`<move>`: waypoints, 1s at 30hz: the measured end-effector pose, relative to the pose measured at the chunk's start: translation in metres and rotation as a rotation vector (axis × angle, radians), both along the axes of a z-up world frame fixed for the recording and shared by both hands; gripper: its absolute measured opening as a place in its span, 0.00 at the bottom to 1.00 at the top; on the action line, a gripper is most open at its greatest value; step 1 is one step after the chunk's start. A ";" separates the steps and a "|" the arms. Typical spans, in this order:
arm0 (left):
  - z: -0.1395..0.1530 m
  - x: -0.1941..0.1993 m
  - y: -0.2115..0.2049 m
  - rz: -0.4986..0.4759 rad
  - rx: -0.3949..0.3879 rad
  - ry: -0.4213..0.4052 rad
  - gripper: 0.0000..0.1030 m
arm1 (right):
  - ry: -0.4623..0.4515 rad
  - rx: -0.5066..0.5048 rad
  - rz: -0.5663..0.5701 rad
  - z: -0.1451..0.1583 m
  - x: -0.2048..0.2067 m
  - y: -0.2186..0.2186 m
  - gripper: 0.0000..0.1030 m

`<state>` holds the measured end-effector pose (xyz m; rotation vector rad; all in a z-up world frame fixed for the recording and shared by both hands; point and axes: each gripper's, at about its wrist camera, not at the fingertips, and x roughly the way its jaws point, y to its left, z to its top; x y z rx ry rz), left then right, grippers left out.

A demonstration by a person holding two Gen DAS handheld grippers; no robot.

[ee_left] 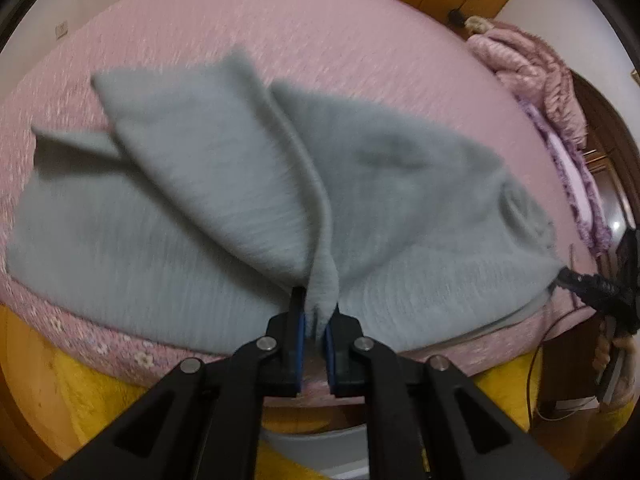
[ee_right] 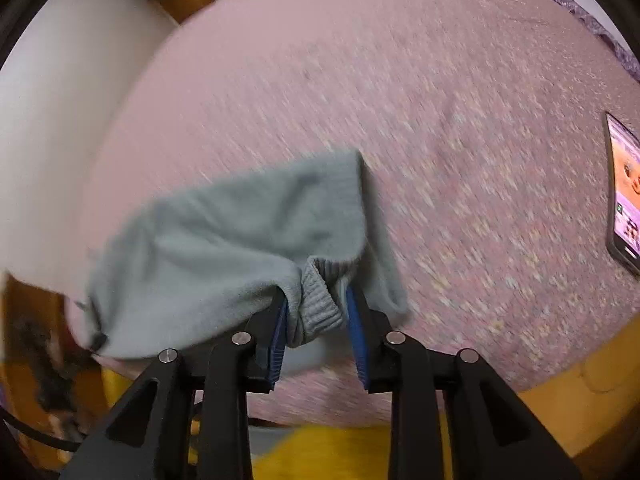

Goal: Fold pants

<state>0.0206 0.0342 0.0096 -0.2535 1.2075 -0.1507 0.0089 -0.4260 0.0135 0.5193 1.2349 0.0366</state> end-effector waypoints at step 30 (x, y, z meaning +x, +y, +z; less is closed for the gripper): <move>0.000 -0.015 0.020 -0.010 -0.035 0.023 0.09 | -0.106 -0.007 -0.132 0.039 -0.022 -0.032 0.10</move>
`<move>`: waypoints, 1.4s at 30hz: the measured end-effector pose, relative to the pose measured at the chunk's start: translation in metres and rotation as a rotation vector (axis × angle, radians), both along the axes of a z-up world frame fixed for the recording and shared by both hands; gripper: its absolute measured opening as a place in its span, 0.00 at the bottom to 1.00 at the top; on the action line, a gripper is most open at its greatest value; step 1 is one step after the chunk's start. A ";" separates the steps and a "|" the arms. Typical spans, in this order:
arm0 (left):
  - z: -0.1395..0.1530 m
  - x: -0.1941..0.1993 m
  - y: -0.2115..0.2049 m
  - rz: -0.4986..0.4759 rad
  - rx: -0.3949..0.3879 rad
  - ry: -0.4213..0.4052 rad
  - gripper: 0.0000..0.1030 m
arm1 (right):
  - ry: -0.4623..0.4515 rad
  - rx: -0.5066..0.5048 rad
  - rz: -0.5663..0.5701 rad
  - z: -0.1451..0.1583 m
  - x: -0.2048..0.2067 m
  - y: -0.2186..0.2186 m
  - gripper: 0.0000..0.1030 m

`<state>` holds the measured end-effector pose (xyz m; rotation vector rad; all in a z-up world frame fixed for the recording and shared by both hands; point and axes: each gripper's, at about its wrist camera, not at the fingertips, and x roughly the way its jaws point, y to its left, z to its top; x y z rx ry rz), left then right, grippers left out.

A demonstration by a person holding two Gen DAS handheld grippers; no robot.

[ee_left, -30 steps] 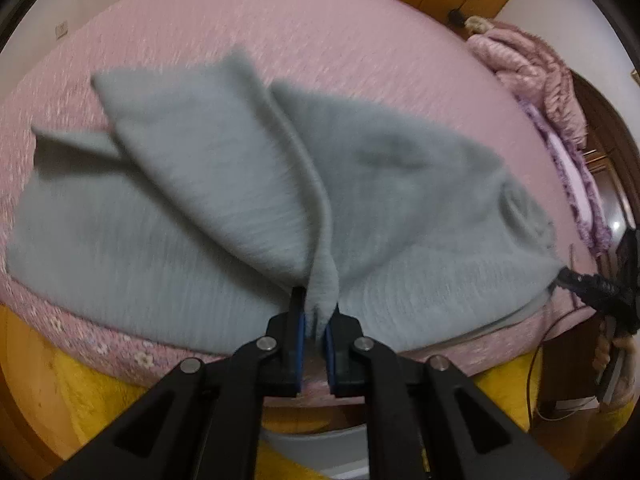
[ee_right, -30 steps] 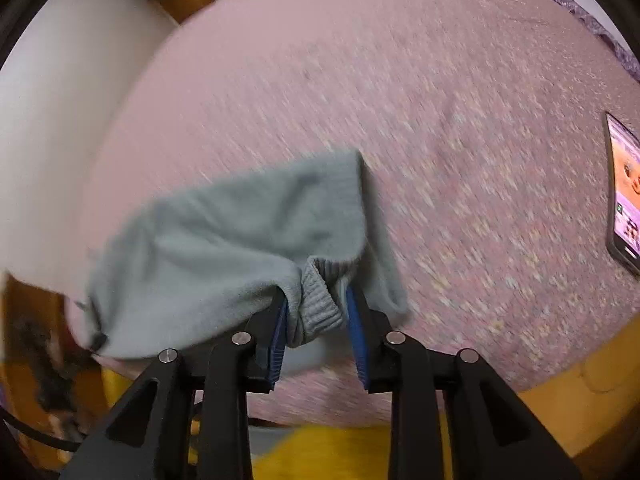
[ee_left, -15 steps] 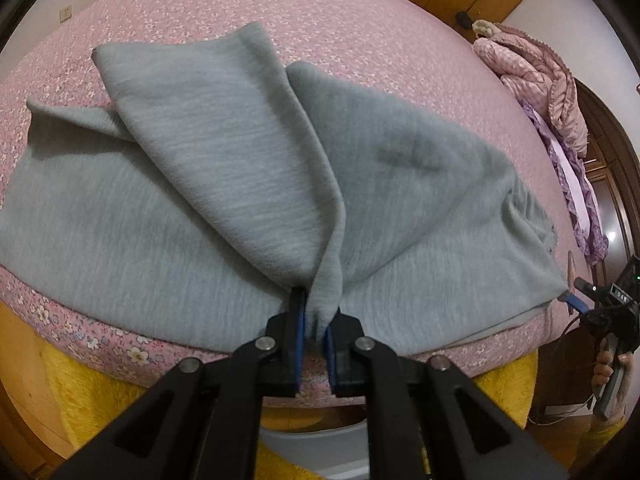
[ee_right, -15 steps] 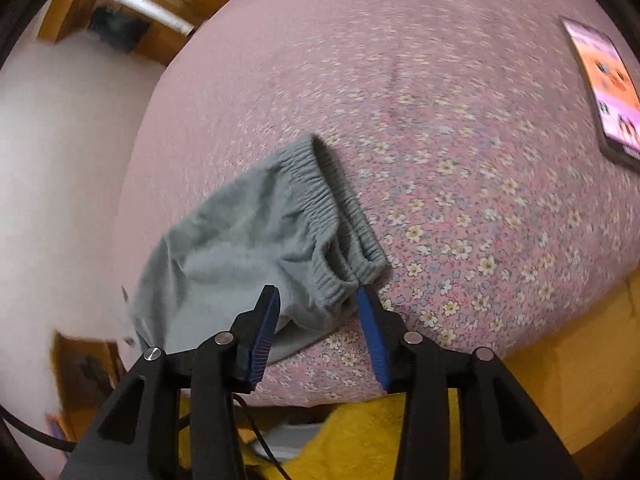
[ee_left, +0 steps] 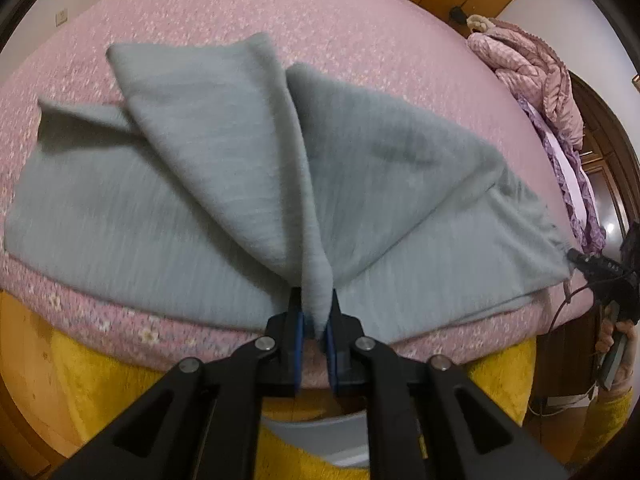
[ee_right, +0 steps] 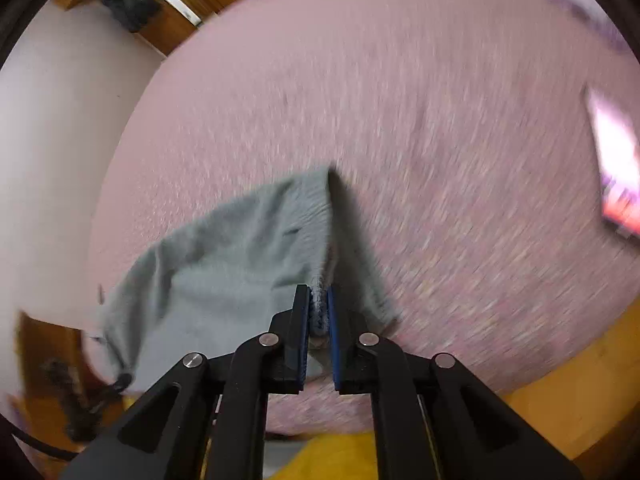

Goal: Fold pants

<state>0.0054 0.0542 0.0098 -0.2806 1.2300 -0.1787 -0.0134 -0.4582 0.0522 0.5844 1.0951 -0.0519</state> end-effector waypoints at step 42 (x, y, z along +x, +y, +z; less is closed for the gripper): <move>0.027 0.031 0.124 0.289 0.136 -0.129 0.45 | -0.107 0.077 0.557 0.029 0.079 0.301 0.31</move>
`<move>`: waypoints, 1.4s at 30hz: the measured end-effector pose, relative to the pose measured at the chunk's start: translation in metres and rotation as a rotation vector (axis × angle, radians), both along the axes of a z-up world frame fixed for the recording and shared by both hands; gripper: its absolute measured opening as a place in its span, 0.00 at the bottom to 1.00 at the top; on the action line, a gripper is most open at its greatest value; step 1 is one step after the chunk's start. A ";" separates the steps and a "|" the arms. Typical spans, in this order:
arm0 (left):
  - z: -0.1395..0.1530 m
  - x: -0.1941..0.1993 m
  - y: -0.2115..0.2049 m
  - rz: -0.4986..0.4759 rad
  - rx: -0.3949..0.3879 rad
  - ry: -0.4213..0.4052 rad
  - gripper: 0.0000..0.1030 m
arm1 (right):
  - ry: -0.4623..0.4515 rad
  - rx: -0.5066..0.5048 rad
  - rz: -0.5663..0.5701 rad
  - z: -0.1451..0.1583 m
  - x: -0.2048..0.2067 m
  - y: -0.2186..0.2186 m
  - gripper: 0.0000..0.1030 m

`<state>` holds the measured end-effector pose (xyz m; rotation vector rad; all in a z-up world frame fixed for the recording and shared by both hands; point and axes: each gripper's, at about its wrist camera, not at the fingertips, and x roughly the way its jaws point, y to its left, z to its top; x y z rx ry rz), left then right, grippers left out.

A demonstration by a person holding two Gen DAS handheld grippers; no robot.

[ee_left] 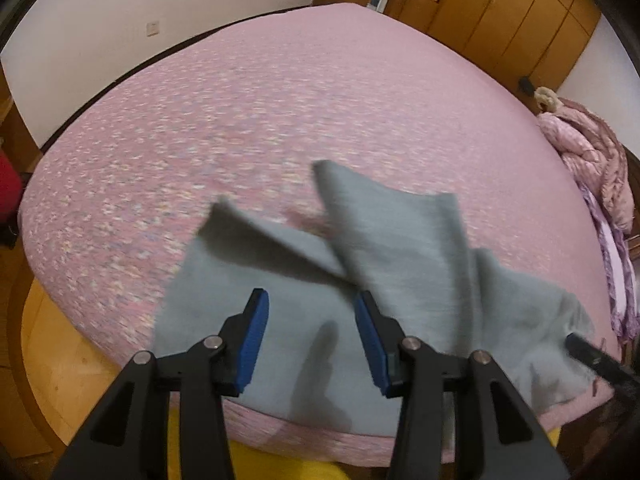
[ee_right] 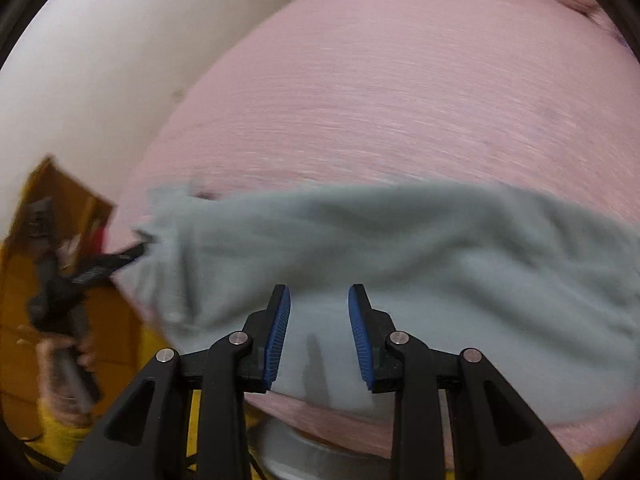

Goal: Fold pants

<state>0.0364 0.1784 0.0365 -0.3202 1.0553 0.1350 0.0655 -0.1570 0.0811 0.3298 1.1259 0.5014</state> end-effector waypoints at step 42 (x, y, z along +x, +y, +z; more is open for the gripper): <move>-0.013 0.078 0.062 -0.042 0.058 -0.022 0.44 | -0.323 0.241 0.138 0.130 0.011 0.096 0.04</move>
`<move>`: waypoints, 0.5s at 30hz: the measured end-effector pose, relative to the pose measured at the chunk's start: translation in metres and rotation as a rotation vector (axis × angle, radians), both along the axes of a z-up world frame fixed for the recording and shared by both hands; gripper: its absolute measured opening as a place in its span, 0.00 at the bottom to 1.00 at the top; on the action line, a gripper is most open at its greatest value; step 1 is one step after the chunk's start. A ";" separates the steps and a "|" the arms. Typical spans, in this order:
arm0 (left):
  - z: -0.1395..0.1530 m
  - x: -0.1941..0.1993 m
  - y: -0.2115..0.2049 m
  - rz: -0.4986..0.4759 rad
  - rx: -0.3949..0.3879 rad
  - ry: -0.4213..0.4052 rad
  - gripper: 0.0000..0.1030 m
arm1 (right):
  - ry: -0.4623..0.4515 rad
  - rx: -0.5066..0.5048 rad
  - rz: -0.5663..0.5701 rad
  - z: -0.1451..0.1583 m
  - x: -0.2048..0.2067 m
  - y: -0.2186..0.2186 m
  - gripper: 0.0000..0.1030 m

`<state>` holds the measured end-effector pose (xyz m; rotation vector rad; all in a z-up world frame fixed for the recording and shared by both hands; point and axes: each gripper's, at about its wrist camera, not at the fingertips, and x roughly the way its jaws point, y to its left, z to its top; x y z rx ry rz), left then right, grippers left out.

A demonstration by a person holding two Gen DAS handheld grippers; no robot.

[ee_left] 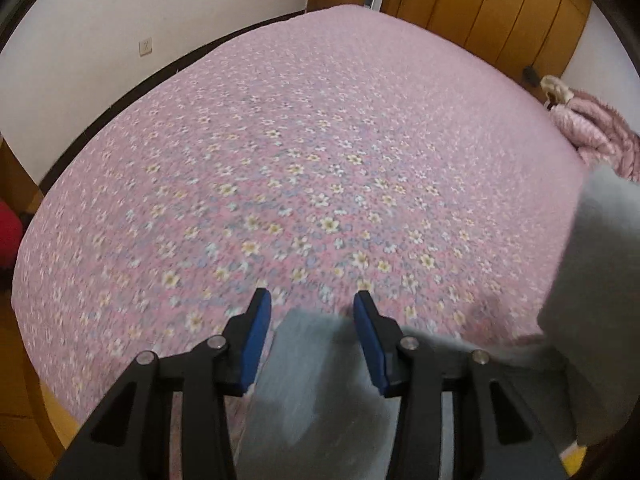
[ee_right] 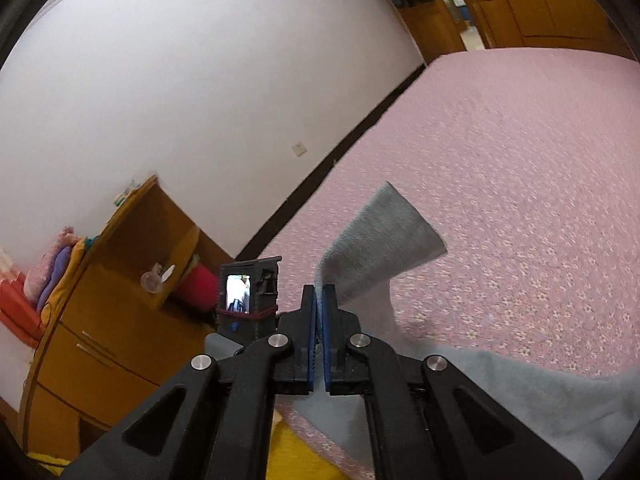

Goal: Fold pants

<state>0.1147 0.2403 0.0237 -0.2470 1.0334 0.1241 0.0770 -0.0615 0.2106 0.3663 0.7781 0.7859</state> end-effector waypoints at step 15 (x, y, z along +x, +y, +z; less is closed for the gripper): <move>0.012 -0.095 0.043 0.141 -0.043 -0.017 0.44 | 0.235 -0.254 0.314 -0.129 -0.004 0.130 0.06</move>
